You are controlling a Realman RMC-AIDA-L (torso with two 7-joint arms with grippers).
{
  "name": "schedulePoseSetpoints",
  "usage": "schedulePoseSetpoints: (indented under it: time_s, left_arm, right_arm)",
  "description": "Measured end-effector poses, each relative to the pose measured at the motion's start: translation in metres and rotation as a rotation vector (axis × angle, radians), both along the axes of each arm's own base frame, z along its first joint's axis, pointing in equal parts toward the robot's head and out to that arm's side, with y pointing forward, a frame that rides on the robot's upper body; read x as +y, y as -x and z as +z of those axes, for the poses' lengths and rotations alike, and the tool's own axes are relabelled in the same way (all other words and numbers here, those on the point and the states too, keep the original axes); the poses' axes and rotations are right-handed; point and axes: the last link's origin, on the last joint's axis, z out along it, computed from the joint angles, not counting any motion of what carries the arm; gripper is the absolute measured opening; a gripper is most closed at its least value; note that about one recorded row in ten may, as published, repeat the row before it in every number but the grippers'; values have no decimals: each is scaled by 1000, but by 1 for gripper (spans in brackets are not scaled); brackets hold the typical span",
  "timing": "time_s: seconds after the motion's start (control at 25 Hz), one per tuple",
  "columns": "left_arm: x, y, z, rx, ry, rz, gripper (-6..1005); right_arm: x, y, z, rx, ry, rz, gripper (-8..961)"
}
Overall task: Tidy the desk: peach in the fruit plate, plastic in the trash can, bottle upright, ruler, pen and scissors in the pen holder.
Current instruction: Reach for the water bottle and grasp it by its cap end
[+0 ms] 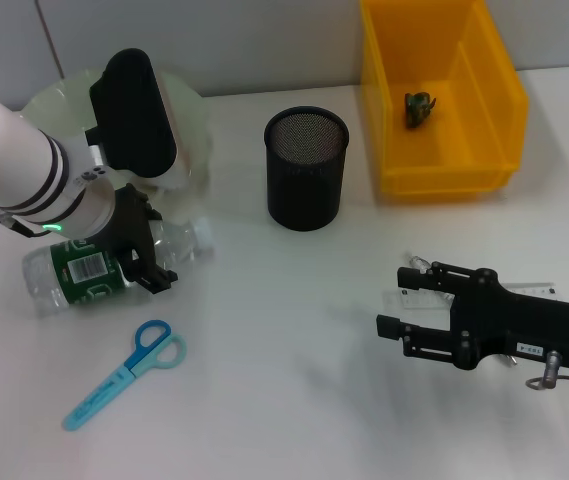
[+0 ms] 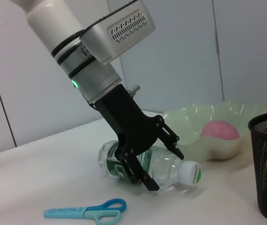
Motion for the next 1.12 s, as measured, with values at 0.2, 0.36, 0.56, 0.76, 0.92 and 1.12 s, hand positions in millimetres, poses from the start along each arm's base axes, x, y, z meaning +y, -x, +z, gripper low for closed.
schedulePoseSetpoints:
  time_s: [0.2, 0.36, 0.56, 0.76, 0.92, 1.12]
  left_arm:
    - [0, 2, 1, 7, 0, 2, 780]
    - [0, 2, 1, 8, 1, 3, 779]
    - [0, 2, 1, 9, 0, 2, 768]
    - [-2, 3, -1, 26, 7, -10, 757]
    - [-2, 2, 0, 26, 2, -20, 757]
    - [-3, 1, 0, 21, -2, -29, 758]
  right_arm:
    - [1, 0, -2, 5, 9, -3, 707]
    - [1, 0, -2, 4, 9, -4, 706]
    - [1, 0, -2, 3, 8, -5, 706]
    - [2, -1, -2, -2, 4, -10, 705]
    - [2, -1, -2, -1, 5, -12, 705]
    - [2, -1, -2, 2, 3, -14, 704]
